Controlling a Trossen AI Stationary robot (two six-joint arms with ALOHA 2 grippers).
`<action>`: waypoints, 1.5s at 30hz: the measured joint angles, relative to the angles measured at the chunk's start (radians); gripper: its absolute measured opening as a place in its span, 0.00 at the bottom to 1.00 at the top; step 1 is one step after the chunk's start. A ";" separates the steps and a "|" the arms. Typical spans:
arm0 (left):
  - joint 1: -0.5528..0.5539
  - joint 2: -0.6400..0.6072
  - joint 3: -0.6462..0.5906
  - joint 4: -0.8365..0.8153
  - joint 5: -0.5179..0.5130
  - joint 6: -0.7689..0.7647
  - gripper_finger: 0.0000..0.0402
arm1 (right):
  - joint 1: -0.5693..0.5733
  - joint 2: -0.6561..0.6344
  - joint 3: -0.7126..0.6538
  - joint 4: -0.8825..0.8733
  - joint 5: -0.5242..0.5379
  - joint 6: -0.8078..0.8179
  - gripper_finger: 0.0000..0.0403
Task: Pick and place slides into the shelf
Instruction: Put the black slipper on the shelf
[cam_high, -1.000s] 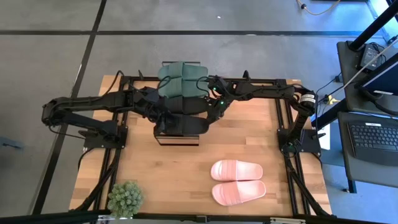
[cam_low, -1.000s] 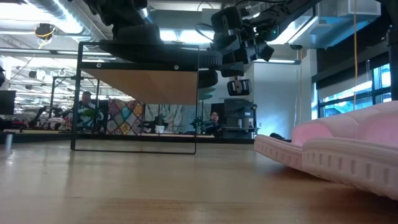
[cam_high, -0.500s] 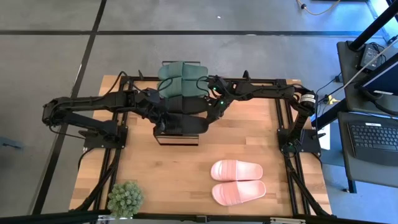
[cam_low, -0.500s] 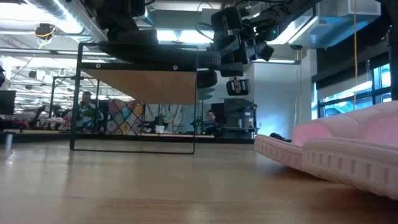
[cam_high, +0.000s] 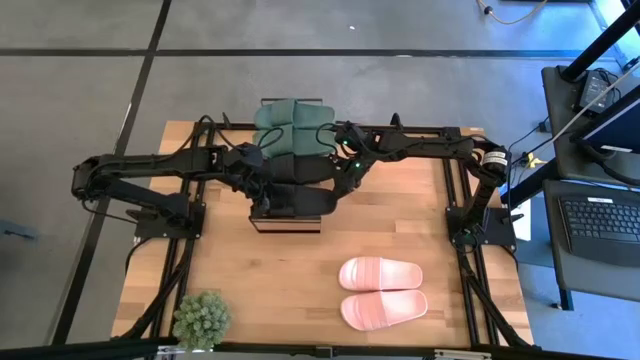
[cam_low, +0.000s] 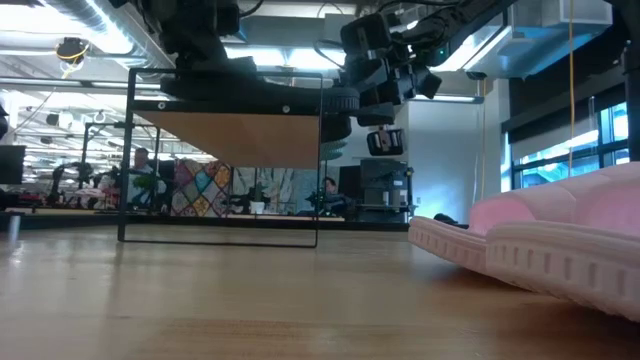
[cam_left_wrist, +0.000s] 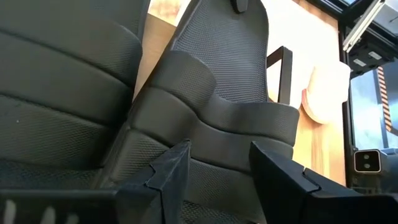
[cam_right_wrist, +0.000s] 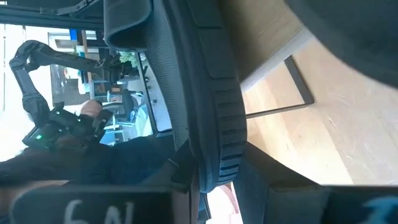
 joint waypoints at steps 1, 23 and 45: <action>0.000 0.000 0.000 -0.005 0.000 0.000 0.41 | 0.000 0.000 0.000 0.002 0.000 -0.001 0.18; 0.001 0.016 0.004 -0.034 0.027 -0.108 0.41 | -0.002 -0.003 0.034 -0.012 -0.013 -0.084 0.20; 0.001 0.016 0.004 -0.035 0.034 -0.114 0.41 | -0.059 -0.044 0.044 -0.050 0.052 -0.078 0.76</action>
